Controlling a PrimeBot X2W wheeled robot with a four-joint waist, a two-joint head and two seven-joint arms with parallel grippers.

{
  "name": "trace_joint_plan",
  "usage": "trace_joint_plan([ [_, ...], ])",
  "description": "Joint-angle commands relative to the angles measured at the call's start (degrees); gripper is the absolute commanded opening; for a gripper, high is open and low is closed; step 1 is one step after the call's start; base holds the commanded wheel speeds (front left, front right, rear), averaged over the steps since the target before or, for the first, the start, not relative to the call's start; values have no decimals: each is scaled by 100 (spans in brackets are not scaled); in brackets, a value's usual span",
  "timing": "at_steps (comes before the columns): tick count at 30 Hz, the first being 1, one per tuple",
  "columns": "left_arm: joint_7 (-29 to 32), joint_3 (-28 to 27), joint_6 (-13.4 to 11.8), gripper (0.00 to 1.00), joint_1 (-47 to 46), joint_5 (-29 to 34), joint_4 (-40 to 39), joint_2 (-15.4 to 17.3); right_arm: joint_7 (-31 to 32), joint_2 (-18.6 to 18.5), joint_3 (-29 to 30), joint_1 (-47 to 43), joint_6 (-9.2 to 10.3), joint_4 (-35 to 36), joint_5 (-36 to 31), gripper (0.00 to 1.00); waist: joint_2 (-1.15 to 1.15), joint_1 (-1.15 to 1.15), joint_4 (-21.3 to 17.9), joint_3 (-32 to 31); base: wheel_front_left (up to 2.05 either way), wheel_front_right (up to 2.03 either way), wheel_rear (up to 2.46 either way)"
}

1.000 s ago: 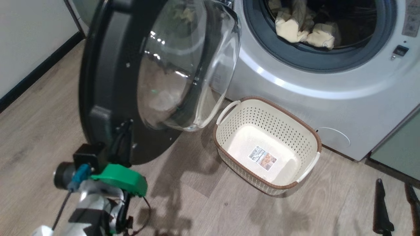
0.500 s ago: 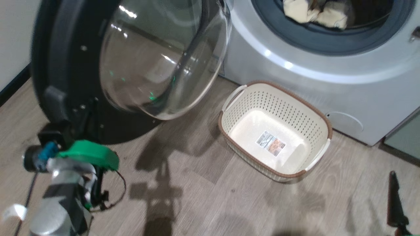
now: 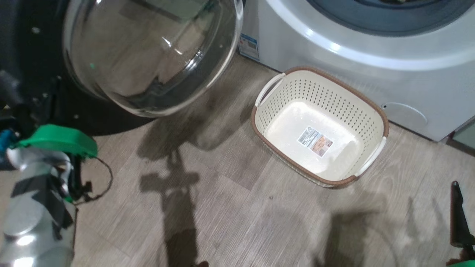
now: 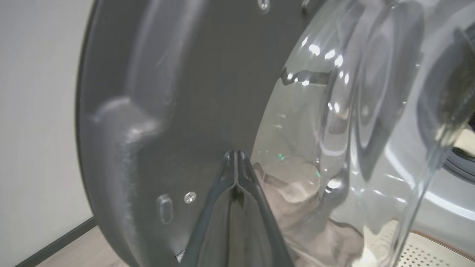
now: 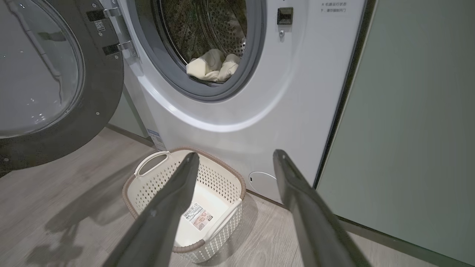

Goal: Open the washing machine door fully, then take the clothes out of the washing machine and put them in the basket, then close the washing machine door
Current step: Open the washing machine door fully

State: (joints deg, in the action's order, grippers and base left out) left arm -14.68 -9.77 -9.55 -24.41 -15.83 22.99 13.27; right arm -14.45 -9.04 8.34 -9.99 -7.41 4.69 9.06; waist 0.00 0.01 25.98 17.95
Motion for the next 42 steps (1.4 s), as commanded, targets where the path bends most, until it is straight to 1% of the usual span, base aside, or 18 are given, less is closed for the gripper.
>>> trace_joint_plan([
  [1,-31,-338,56,0,-289,70,-72,332,-55,-194,-81,192,-8,205,-34,100,0,-1,2,71,0,0,0],
  [6,-31,-666,262,0,-584,213,293,413,-55,-278,-93,255,-8,229,-32,100,0,-1,-17,219,0,0,0],
  [9,-31,-834,339,0,-744,291,482,419,-55,-327,-119,291,-8,222,-27,100,0,-1,-39,292,0,0,0],
  [17,-31,-1193,482,0,-902,499,629,288,-55,-345,-169,409,-8,193,-16,100,0,-1,-118,380,0,0,0],
  [22,-31,-1348,576,0,-671,701,497,162,-55,-271,-169,486,-8,213,-18,100,0,-1,-191,320,0,0,0],
  [27,-31,-1494,563,0,-76,911,-103,-156,-55,-183,-185,548,-8,272,-42,100,0,-1,-288,193,0,0,0],
  [35,-31,-1572,652,0,1021,1082,-1711,-782,-55,7,-175,588,-8,255,-77,100,0,-1,-518,-93,0,0,0],
  [38,-31,-1393,700,0,1463,1116,-2252,-932,-55,98,-208,592,-8,229,-80,100,0,-1,-645,-242,0,0,0],
  [39,-31,-1393,700,0,1463,1116,-2252,-932,-55,98,-208,592,-8,229,-80,100,0,-1,-645,-242,0,0,0],
  [42,-31,-1030,711,0,1878,1089,-2710,-1008,-55,189,-259,582,-8,195,-82,100,0,-1,-786,-390,0,0,0],
])
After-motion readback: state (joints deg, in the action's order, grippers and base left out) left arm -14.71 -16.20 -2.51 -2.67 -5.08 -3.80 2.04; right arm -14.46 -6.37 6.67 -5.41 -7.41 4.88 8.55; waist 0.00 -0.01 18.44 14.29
